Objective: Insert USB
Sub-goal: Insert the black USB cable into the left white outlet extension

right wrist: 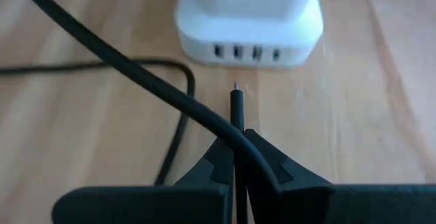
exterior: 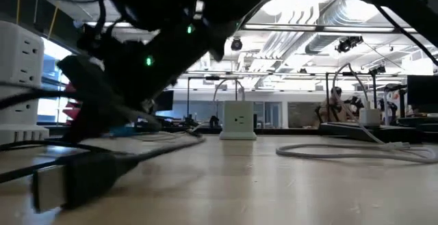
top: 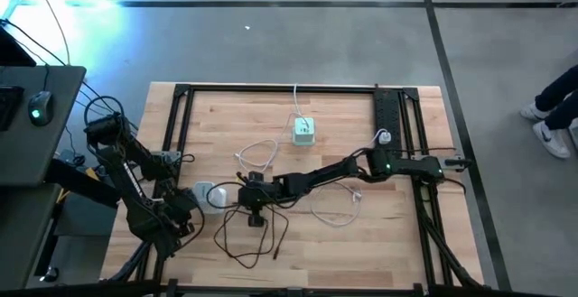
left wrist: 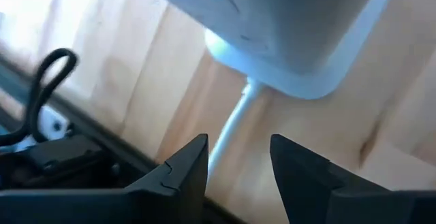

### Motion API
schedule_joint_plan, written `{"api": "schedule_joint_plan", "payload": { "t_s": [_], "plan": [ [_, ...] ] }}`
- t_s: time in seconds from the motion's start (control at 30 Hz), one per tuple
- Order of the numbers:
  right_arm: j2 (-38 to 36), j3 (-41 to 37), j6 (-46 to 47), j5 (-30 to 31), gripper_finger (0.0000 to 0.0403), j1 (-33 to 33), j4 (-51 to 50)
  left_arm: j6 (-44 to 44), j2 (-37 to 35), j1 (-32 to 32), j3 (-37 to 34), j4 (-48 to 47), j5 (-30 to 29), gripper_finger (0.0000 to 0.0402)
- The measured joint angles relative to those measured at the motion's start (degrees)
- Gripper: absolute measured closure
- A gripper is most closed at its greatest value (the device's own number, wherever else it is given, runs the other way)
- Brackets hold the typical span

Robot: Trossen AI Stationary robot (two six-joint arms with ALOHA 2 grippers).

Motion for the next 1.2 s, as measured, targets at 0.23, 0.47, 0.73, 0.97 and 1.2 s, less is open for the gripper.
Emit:
{"api": "schedule_joint_plan", "payload": {
  "t_s": [0.23,0.47,0.73,0.97,1.2],
  "plan": [
    [-0.07,-0.02,0.41,-0.08,0.0403,-1.89,1.40,-1.21,0.13,-0.48,-0.34,-1.82,-1.31,0.0269],
    [-0.07,-0.02,-0.17,-1.67,0.0403,-1.41,2.13,-4.85,0.22,-0.46,-0.61,-1.64,-4.28,0.0269],
    [-0.07,-0.02,0.48,-1.70,0.0403,-1.32,3.46,-5.22,0.26,-0.41,-0.60,2.53,-5.54,0.0269],
    [-0.07,-0.04,0.84,-1.85,0.0403,-1.34,3.78,-4.58,0.10,-0.35,-0.30,3.91,-0.94,0.0270],
    [-0.09,-0.04,0.82,-2.27,0.0403,-1.34,3.78,-11.69,0.46,0.48,0.06,-8.71,10.59,0.0310]
  ]
}}
